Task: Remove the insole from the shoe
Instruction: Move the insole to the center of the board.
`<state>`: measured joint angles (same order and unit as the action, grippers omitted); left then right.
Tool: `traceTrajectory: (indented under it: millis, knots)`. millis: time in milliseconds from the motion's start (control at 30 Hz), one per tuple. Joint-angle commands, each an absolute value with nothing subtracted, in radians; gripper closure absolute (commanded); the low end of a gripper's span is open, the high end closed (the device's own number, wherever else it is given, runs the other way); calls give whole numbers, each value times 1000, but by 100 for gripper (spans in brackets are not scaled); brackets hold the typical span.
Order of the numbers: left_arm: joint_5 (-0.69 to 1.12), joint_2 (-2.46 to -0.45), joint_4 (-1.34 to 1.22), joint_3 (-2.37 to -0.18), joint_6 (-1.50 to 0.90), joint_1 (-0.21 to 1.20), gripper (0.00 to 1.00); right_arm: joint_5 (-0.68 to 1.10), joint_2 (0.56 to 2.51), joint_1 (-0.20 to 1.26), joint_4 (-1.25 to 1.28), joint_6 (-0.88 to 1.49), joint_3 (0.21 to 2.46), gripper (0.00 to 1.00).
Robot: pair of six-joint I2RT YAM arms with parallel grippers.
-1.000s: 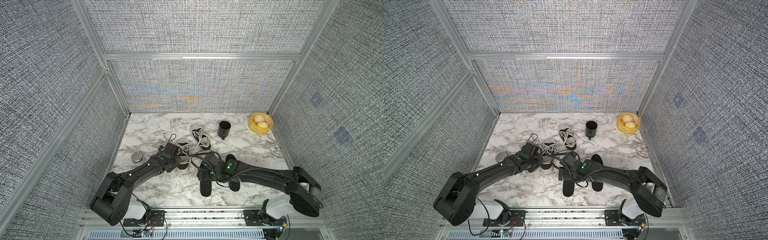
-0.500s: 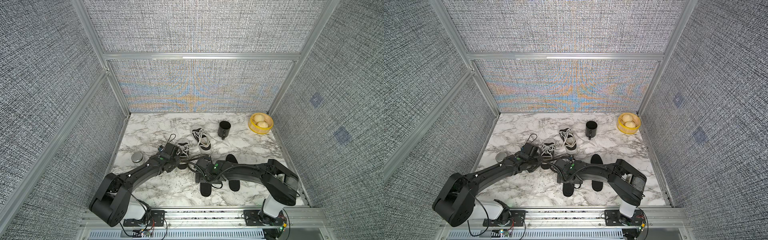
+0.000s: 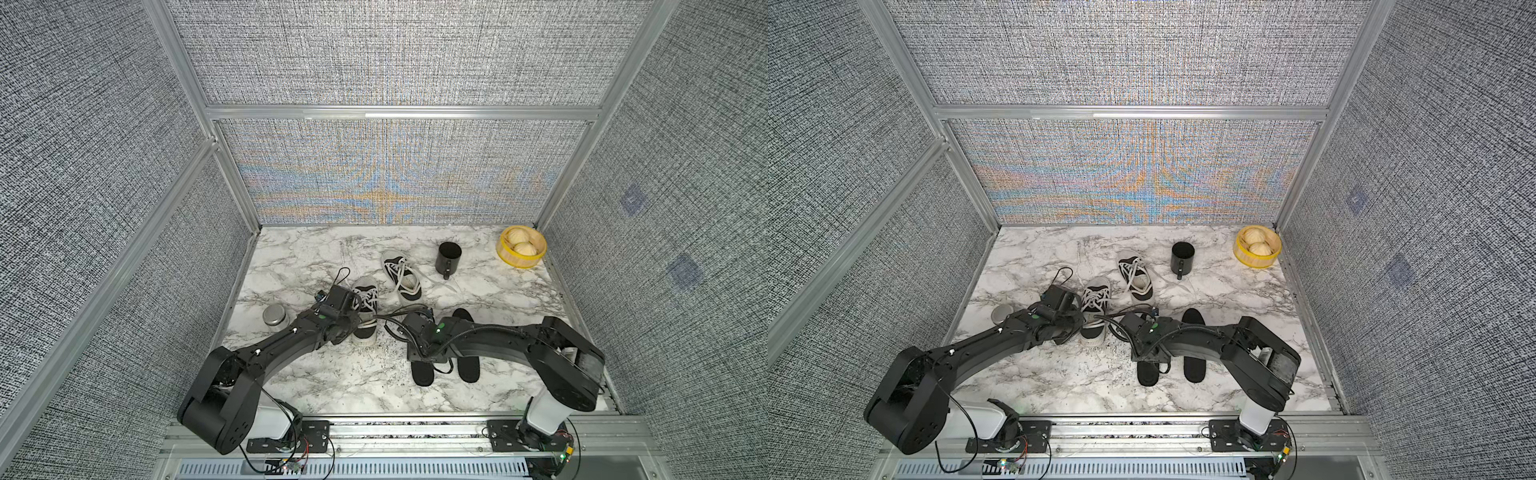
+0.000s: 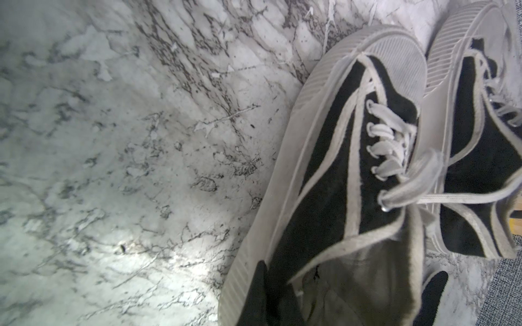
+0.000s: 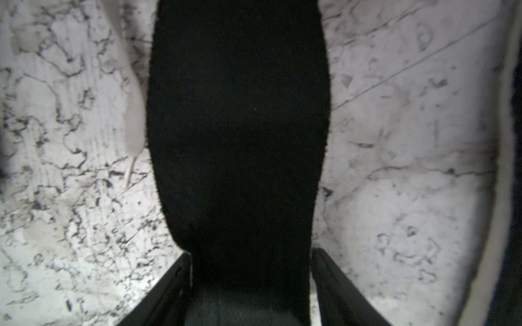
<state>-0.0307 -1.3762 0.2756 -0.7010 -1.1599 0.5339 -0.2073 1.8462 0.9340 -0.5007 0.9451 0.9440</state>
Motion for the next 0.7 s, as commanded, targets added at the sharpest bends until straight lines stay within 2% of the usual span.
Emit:
traceTrajectory:
  millis: [0, 300, 667]
  knots:
    - [-44, -1372, 282, -708, -1143, 530, 100, -285, 1846, 885, -591, 863, 906, 35]
    - [-52, -1373, 305, -732, -1100, 526, 100, -289, 1820, 784, -583, 756, 884, 35]
    - [-64, -1384, 325, -752, -1073, 525, 100, -225, 1739, 804, -551, 861, 768, 37]
